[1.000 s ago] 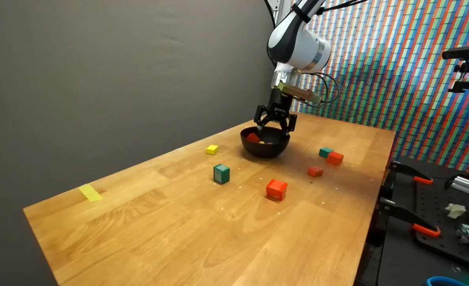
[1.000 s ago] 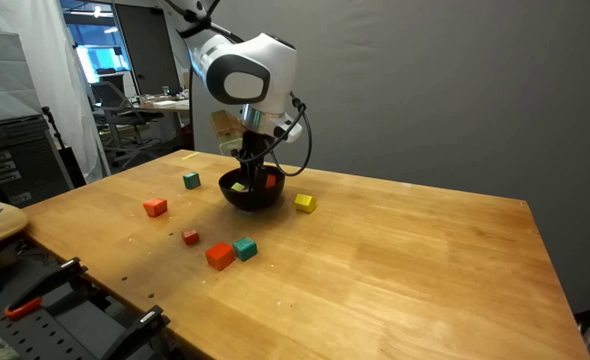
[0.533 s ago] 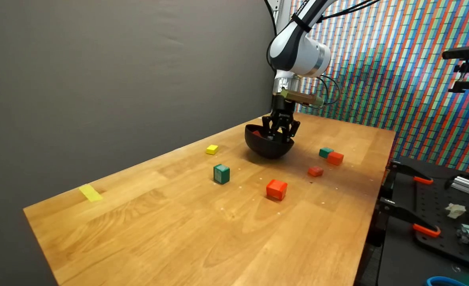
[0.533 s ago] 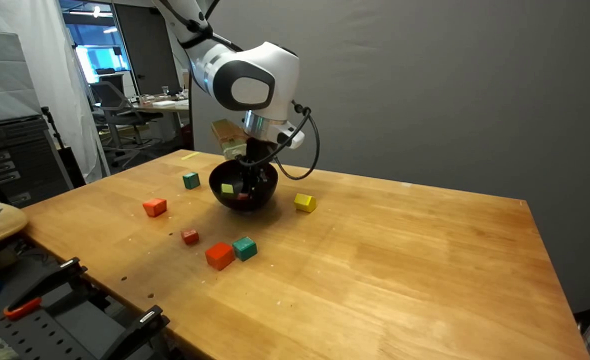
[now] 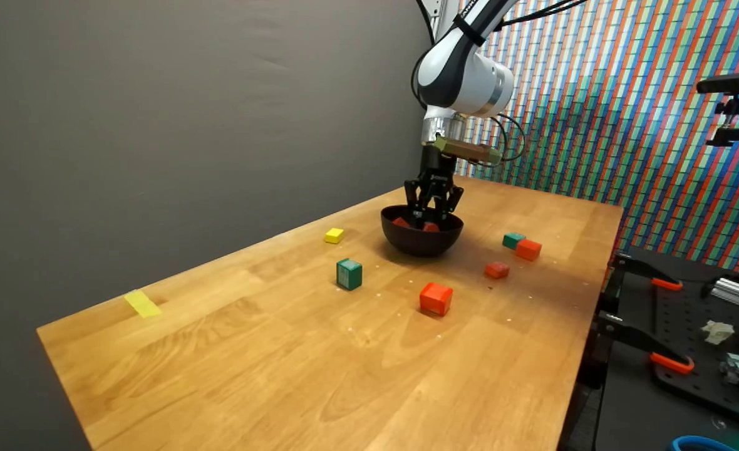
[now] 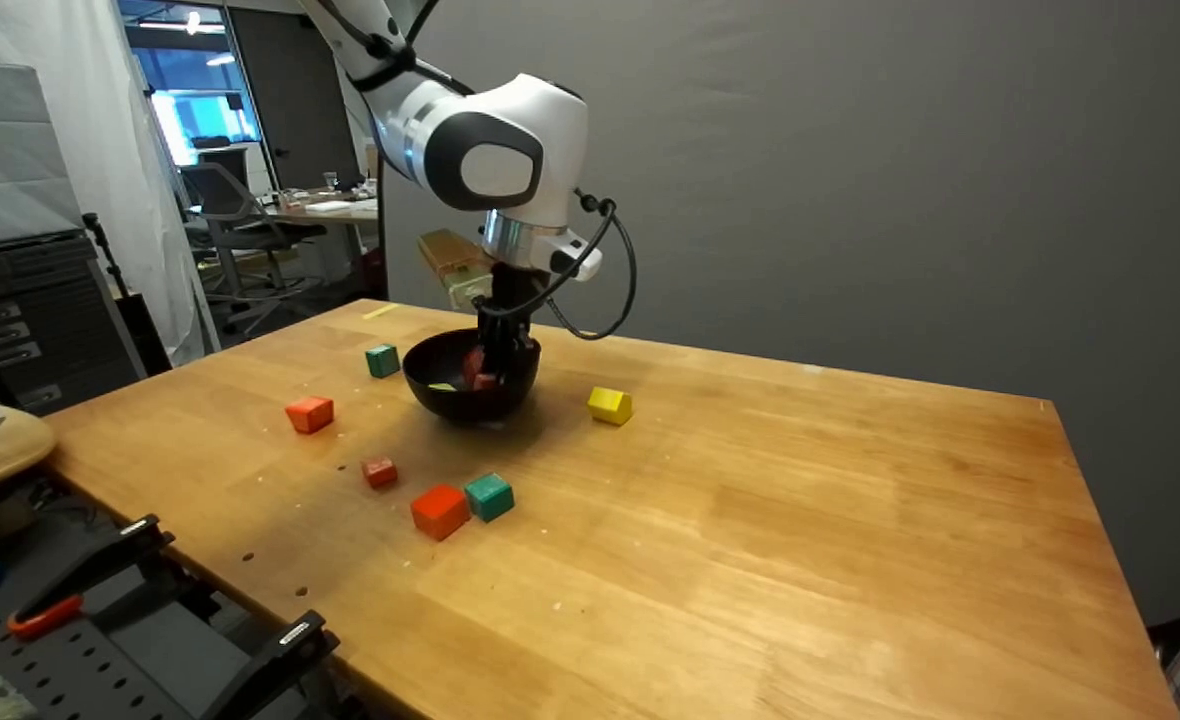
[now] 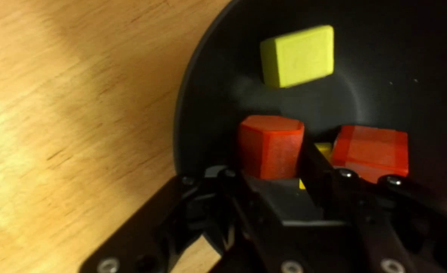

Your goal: Take the blocks out of the bowl and put them on the table

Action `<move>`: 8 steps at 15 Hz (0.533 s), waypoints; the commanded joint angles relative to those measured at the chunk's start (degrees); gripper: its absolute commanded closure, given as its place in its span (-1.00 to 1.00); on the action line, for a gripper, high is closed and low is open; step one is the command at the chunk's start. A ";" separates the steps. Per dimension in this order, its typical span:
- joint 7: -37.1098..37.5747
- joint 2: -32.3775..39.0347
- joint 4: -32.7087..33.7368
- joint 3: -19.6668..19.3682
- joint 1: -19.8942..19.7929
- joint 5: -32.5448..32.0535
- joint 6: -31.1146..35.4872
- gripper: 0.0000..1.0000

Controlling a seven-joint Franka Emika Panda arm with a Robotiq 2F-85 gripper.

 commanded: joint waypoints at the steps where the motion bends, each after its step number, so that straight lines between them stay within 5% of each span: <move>1: -0.29 -3.00 0.31 0.49 -0.06 0.31 -0.55 0.66; 8: 0.53 -13.92 -2.86 -1.92 -1.38 1.90 9.12 0.66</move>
